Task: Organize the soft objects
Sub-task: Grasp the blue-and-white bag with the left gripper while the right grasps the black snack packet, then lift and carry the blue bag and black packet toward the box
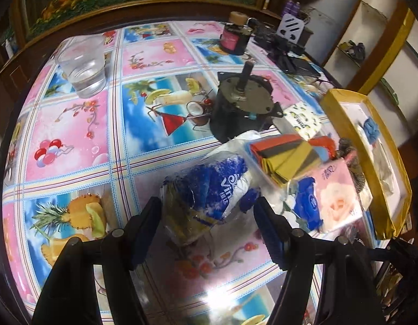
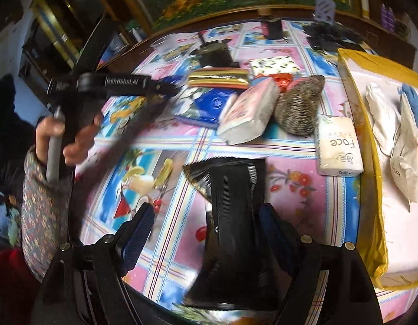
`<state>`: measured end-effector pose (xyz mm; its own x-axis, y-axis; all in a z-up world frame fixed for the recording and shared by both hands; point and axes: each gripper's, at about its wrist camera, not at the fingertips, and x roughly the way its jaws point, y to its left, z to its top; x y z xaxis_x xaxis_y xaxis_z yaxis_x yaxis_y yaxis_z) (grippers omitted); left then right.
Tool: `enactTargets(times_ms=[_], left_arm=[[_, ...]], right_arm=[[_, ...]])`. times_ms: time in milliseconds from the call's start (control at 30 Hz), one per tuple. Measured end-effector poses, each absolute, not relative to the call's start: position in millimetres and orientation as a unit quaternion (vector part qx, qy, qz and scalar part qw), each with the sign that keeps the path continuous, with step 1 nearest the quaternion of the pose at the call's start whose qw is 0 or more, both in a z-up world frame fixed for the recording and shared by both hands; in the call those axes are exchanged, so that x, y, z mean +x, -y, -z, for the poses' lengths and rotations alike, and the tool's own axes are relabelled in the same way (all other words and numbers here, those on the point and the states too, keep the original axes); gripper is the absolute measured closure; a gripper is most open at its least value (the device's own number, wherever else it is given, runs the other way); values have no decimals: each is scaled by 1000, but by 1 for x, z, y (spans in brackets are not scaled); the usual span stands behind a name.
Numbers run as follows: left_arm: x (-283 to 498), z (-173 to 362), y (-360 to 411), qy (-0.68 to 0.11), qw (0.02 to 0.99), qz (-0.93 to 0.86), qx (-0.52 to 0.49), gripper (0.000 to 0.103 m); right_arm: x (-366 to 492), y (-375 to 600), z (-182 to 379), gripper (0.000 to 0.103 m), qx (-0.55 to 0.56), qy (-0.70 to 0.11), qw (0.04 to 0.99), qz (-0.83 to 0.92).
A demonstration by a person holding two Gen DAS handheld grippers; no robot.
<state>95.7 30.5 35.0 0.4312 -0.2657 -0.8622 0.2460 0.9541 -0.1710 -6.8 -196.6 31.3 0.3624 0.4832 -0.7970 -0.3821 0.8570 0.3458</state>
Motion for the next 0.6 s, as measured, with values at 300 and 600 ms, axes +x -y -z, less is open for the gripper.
enactTargets(times_ms=[300,600], left_arm=[[97,-24,-18,-514,846,137,42,34],[77,-45,-24,-472,865,151,75,34]], right_arm=[[-13,189,-30,19,26,-483,845,-230],[-16,199,-31,19,44,-473,852,-219]])
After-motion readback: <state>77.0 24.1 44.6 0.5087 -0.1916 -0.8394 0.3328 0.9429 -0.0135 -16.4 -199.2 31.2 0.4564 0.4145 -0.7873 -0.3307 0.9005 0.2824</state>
